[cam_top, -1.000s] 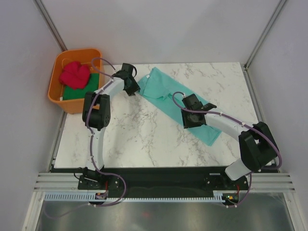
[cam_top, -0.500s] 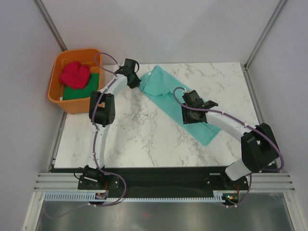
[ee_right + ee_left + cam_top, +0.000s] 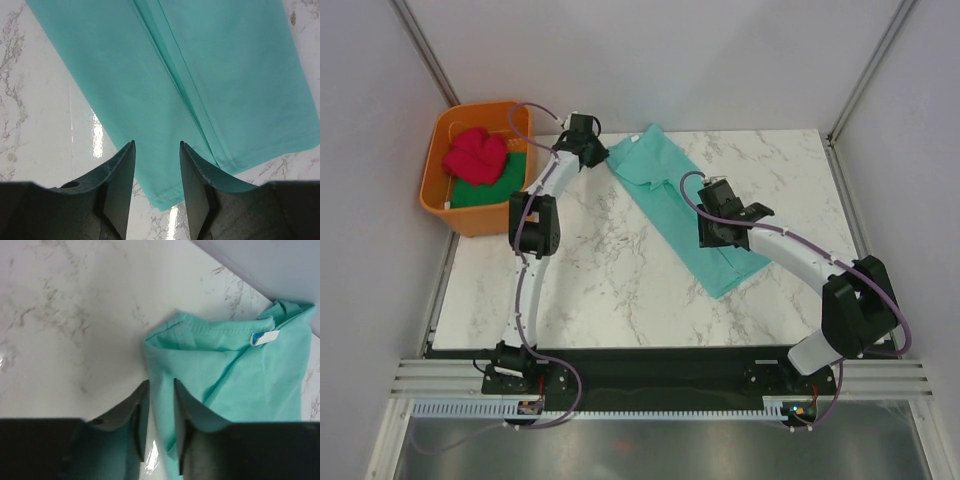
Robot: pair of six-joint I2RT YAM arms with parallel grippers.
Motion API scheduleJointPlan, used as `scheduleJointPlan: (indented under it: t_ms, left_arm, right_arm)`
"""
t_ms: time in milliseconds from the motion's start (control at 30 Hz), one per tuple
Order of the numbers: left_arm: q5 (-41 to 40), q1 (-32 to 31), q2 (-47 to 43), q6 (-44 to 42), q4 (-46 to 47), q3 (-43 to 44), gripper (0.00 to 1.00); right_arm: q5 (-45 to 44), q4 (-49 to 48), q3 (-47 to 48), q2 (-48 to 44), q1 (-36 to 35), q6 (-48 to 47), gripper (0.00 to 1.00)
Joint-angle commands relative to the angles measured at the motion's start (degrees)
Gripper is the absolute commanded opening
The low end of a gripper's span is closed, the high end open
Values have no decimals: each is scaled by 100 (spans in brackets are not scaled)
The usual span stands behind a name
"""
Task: Fold and stack the t-shirts
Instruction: Fold the tshirt
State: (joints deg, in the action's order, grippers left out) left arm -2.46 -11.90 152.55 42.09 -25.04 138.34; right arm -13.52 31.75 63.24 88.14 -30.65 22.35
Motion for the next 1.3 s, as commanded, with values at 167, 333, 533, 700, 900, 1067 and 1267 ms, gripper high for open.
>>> scheduleJointPlan:
  t_ms: [167, 333, 533, 700, 900, 1067, 1267]
  left_arm:
    - [-280, -259, -2543, -227, 359, -2634, 60]
    - [-740, -1102, -4513, 175, 359, -4776, 60]
    - [-300, -2252, -5656, 1248, 368, -6378, 55]
    - [-53, -3403, -5640, 2126, 377, -6697, 55]
    - [-159, -4117, -5184, 2697, 394, -6627, 54]
    - [184, -4391, -4762, 3393, 368, -6627, 47]
    - [-44, -4584, -4541, 3517, 377, -6531, 44]
  right_arm:
    - [-90, -37, 268, -270, -11, 103, 49]
    - [-90, 261, 355, -718, 77, 375, 49]
    - [-125, 753, 759, -1175, 542, 578, 49]
    - [-2, 1008, 1058, -1623, 1130, 542, 49]
    - [200, 1114, 1129, -1941, 1457, 481, 50]
    - [130, 1114, 945, -2099, 1501, 507, 50]
    - [34, 1123, 865, -2160, 1571, 481, 50]
